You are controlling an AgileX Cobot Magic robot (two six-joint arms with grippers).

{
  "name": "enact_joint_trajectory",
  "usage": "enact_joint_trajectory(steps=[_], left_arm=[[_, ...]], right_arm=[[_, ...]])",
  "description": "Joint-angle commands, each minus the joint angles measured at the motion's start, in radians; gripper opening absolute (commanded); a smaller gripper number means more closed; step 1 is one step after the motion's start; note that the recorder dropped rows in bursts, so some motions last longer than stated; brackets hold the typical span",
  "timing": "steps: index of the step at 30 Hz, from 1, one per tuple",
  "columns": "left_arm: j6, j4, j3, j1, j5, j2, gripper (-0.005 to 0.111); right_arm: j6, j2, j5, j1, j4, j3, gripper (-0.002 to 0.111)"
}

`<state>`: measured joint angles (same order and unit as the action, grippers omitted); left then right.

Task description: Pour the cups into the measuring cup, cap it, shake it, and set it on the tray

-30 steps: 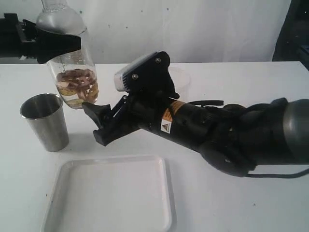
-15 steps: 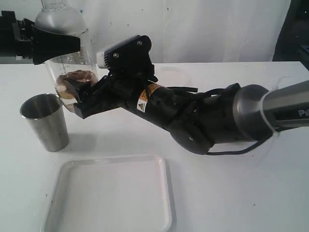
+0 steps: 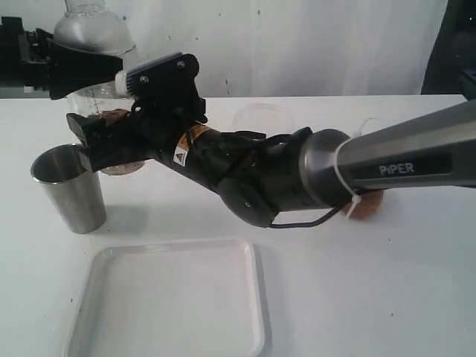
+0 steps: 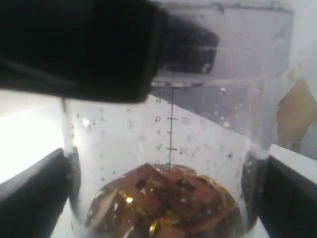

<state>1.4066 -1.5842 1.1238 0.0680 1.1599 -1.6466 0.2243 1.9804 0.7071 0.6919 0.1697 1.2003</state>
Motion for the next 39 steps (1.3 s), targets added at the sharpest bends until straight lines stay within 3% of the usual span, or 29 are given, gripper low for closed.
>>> enact_joint_trajectory(steps=[1, 2, 4, 8, 11, 15, 17, 20, 22, 27, 29, 31, 32, 35, 37, 39], left_arm=[[0.006, 0.059, 0.007, -0.001, 0.041, 0.022, 0.000], [0.006, 0.059, 0.007, -0.001, 0.043, 0.022, 0.000], [0.006, 0.059, 0.007, -0.001, 0.045, 0.022, 0.000], [0.006, 0.051, 0.007, -0.001, 0.047, 0.022, 0.003], [0.006, 0.022, 0.007, -0.001, 0.039, 0.022, 0.023], [0.006, 0.011, 0.007, -0.001, 0.019, 0.024, 0.072], [0.011, 0.022, 0.007, -0.001, 0.014, 0.031, 0.090], [0.019, 0.028, 0.007, 0.001, -0.019, 0.052, 0.104], [0.019, 0.008, 0.007, 0.001, -0.048, 0.073, 0.105], [0.153, -0.118, 0.007, 0.033, -0.179, 0.156, 0.103], [0.229, -0.160, 0.005, 0.066, -0.217, 0.188, 0.082], [0.263, -0.160, -0.007, 0.111, -0.208, 0.217, 0.021], [0.254, -0.160, -0.030, 0.123, -0.216, 0.231, 0.002], [0.199, -0.040, -0.195, 0.130, -0.435, 0.313, 0.000], [0.046, 0.240, -0.338, 0.130, -0.581, 0.409, 0.000], [-0.086, 0.479, -0.442, 0.128, -0.662, 0.491, 0.000]], right_arm=[[0.009, 0.017, -0.051, 0.005, 0.005, 0.033, 0.082], [0.009, 0.017, -0.059, 0.005, 0.005, 0.036, 0.078], [0.009, 0.017, -0.061, 0.005, 0.005, 0.036, 0.058], [0.009, 0.011, -0.079, 0.005, 0.007, 0.036, 0.000], [0.009, 0.002, -0.093, 0.005, 0.009, 0.034, 0.000], [0.007, -0.009, -0.125, 0.005, 0.009, 0.034, 0.000], [0.007, -0.013, -0.140, 0.005, 0.009, 0.034, 0.000], [0.007, -0.013, -0.159, 0.005, 0.009, 0.034, 0.000], [0.007, -0.013, -0.162, 0.005, 0.009, 0.032, 0.000], [0.007, -0.053, -0.200, -0.019, 0.010, 0.030, 0.000], [0.005, -0.128, -0.205, -0.054, 0.010, -0.003, 0.000], [0.002, -0.256, -0.185, -0.099, 0.010, -0.068, 0.000], [-0.011, -0.288, -0.179, -0.109, 0.010, -0.094, 0.000], [0.053, -0.319, -0.172, -0.120, 0.032, -0.173, 0.000], [0.005, -0.325, -0.239, -0.111, 0.157, -0.190, 0.000], [-0.063, -0.350, -0.321, -0.124, 0.030, -0.190, 0.000]])
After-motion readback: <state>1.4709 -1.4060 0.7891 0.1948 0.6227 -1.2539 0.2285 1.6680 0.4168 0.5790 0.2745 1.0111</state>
